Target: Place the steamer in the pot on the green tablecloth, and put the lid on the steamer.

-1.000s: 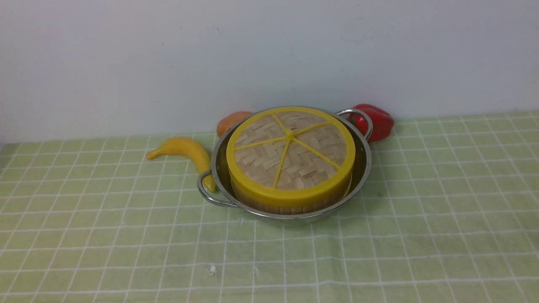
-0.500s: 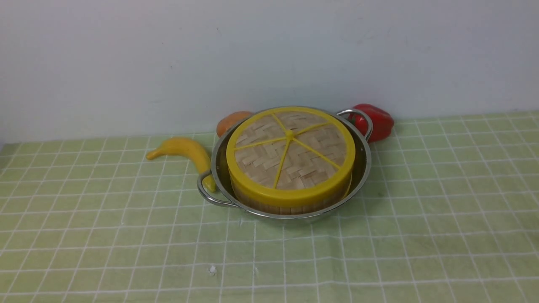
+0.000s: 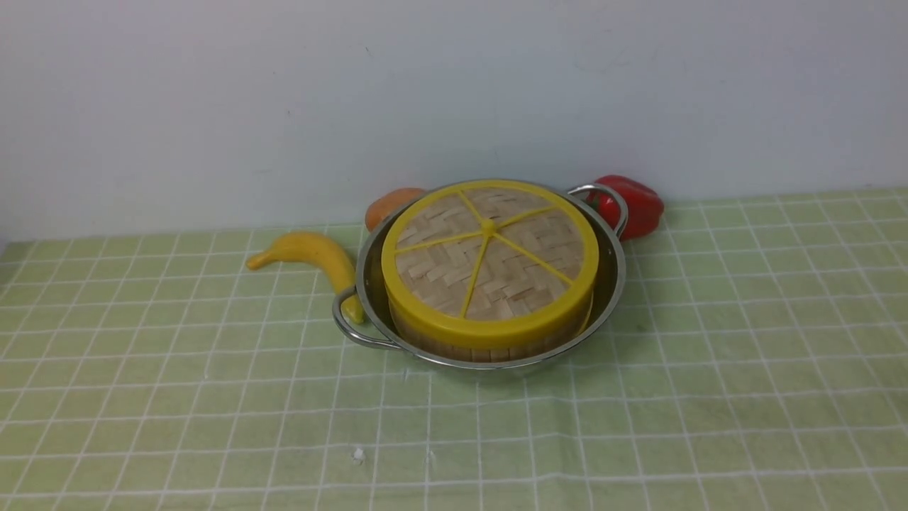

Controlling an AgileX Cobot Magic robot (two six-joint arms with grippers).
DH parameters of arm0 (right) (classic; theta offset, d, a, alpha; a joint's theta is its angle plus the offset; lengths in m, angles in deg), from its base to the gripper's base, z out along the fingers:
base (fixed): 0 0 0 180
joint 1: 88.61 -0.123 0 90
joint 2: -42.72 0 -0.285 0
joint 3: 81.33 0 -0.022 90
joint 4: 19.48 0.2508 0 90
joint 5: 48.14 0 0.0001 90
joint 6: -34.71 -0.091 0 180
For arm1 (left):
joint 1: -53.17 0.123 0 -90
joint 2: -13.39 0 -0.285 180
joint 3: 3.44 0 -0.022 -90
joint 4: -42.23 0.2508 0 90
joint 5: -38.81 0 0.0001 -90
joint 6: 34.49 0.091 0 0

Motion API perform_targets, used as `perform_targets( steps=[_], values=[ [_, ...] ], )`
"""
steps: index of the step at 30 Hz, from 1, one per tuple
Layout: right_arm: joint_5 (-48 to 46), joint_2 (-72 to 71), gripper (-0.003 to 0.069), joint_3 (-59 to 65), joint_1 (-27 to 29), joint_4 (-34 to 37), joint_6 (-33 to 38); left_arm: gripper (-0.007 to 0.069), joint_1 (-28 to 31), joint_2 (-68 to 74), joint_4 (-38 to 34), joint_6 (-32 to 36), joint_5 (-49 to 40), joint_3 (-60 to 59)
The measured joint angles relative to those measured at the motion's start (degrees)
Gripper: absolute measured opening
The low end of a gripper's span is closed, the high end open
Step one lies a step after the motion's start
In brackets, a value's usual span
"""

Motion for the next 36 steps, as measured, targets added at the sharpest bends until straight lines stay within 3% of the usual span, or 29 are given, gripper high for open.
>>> perform_targets(
  steps=[3, 7, 14, 31, 36],
  values=[
    [0.0, 0.0, 0.0042, 0.0, 0.0, 0.0, 0.0, 0.0015, 5.4, -4.4, 0.8, 0.0, 9.7, -8.5],
    [0.0, 0.0, 0.005, 0.0, 0.0, 0.0, 0.0, 0.0022, 8.2, -7.5, 0.9, 0.1, 17.5, -21.1],
    [0.1, 0.0, 0.0062, 0.0, 0.0, 0.0, 0.0, 0.0033, 8.5, -7.7, 1.3, 0.2, 23.6, -24.3],
    [0.5, -0.2, 0.009, 0.0, 0.2, -0.3, 0.7, 0.0065, 8.5, -7.7, 1.5, 0.2, 24.7, -24.3],
    [6.2, -7.2, 0.0103, 4.5, 7.0, -2.7, 3.3, 0.0075, 8.5, -7.7, 1.5, 0.2, 24.7, -24.3]
  ],
)
